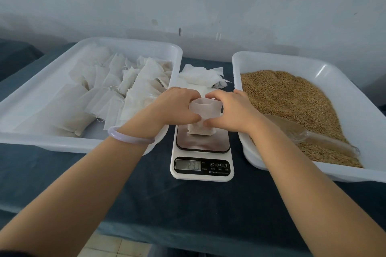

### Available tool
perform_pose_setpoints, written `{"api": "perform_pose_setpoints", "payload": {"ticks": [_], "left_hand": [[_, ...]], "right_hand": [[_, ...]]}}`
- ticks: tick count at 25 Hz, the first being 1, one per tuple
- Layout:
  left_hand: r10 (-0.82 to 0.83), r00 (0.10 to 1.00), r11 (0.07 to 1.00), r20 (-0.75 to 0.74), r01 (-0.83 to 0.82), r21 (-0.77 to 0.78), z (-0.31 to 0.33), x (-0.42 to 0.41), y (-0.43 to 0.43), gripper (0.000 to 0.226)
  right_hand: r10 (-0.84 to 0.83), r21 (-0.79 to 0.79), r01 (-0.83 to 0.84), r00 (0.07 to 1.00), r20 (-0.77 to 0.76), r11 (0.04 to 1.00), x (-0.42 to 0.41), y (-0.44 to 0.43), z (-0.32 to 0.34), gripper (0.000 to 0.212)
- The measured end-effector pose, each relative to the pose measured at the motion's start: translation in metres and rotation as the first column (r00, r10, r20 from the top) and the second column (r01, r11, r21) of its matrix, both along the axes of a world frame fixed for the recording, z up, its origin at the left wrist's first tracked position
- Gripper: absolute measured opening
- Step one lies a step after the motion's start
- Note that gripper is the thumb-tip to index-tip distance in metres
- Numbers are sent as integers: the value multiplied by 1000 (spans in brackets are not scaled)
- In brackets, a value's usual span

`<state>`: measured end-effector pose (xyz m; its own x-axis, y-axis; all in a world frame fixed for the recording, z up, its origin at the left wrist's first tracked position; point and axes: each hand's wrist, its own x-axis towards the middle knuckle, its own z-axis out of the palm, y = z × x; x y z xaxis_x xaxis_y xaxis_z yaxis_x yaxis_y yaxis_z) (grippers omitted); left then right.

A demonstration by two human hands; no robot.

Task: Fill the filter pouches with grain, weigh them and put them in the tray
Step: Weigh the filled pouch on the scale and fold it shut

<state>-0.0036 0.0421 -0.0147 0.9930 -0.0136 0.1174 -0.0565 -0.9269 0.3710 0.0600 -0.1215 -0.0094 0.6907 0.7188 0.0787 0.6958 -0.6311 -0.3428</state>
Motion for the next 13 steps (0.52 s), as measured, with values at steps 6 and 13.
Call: {"api": "perform_pose_setpoints", "payload": {"ticks": [6, 13], "left_hand": [[0, 1000, 1000, -13, -1, -28, 1, 0, 1, 28], [6, 1000, 999, -29, -7, -39, 1, -1, 0, 19]], "right_hand": [[0, 13, 0, 1000, -5, 1000, 0, 0, -1, 68], [2, 15, -2, 1000, -10, 1000, 0, 0, -2, 63]]}}
